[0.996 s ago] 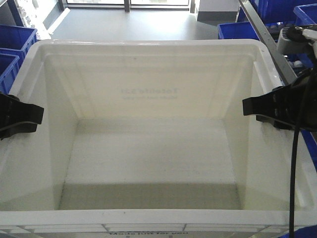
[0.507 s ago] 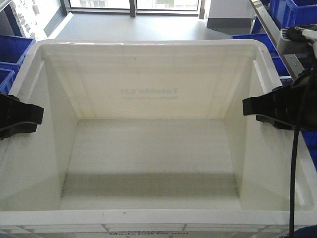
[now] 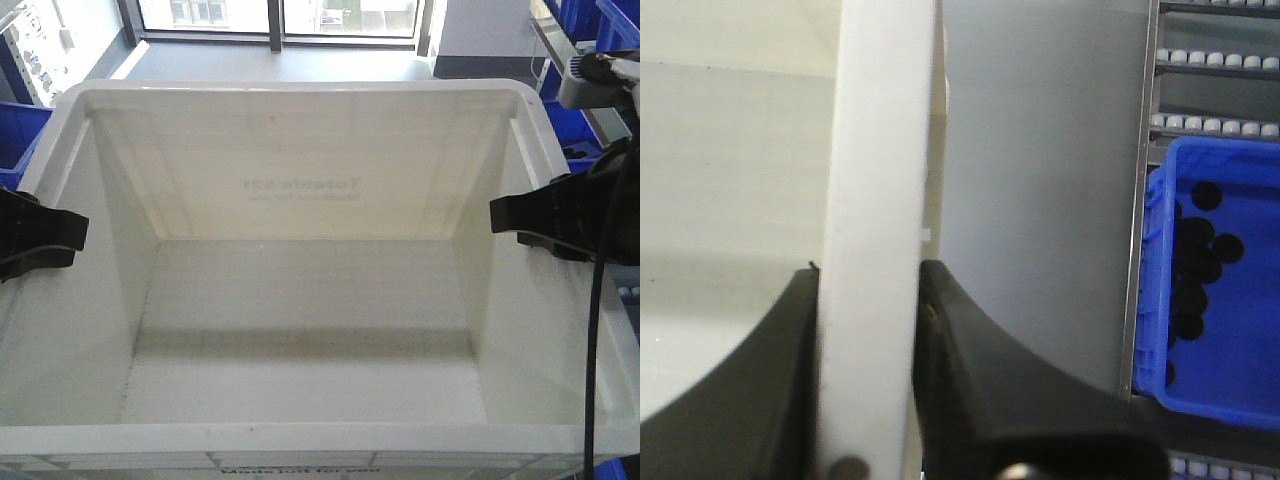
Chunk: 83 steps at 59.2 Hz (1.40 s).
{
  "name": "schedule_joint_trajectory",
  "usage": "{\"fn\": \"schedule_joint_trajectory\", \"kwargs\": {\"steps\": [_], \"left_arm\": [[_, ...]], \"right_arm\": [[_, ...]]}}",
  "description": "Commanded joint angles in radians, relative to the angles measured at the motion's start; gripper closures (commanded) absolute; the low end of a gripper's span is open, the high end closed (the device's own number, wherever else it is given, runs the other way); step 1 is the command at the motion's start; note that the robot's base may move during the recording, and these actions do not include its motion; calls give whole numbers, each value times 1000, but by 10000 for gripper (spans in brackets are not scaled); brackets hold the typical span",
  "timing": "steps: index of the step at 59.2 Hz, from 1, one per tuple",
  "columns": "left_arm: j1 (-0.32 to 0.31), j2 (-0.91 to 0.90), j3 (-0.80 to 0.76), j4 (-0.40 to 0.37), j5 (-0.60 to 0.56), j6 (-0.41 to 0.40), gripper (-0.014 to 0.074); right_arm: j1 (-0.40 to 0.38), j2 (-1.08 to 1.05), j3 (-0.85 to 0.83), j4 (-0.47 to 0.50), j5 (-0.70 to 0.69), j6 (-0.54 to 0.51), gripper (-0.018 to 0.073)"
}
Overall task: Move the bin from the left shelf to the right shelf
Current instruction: 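Keep holding the tote while the base drives past the windows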
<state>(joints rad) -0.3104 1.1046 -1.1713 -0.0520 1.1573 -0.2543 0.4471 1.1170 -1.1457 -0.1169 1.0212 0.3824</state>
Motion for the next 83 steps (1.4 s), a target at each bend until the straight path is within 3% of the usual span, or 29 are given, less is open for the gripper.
{"fn": "schedule_joint_trajectory", "kwargs": {"steps": [1, 83], "left_arm": [[-1, -32, -35, 19, -80, 33, 603], [-1, -32, -35, 19, -80, 33, 603]], "right_arm": [[-7, -33, -39, -55, -109, -26, 547], [-7, -33, -39, -55, -109, -26, 547]]}}
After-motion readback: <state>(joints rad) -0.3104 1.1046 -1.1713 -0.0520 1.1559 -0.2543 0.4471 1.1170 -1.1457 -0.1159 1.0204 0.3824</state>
